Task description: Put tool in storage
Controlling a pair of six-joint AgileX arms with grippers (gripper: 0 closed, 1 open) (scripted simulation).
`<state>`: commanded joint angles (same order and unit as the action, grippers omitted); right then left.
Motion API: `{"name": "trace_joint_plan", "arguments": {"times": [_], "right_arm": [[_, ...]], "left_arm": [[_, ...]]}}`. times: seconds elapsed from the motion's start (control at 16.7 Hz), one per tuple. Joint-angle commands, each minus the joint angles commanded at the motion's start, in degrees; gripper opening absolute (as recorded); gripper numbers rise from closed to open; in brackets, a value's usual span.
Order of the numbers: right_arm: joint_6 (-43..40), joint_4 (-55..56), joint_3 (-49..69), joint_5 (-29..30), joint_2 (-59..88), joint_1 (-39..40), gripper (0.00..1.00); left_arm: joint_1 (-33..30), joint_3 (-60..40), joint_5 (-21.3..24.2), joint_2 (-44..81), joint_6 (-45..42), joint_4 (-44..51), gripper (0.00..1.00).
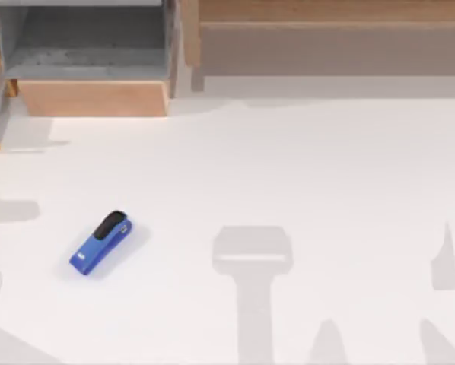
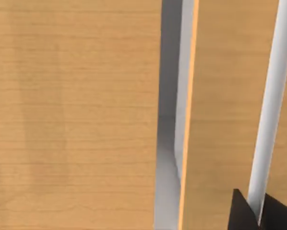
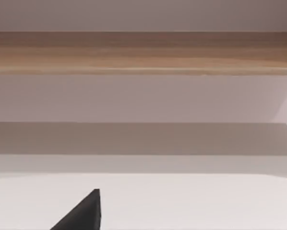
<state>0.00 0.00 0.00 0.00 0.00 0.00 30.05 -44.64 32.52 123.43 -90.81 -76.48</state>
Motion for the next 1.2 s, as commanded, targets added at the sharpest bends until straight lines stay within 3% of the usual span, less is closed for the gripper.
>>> {"name": "trace_joint_plan", "arguments": {"times": [0.48,1.02,1.2], "right_arm": [[0.0,0.0,0.0,0.0,0.0,0.0,1.00],[0.0,0.0,0.0,0.0,0.0,0.0,1.00],[0.0,0.0,0.0,0.0,0.0,0.0,1.00]], "left_arm": [[2.0,4.6,1.9,-2.0,-0.2,-2.8,0.00],[8.7,16.3,8.6,-6.4,-0.6,-9.4,0.00],[9.1,16.7,8.9,-6.8,-0.6,-9.7,0.00]]}}
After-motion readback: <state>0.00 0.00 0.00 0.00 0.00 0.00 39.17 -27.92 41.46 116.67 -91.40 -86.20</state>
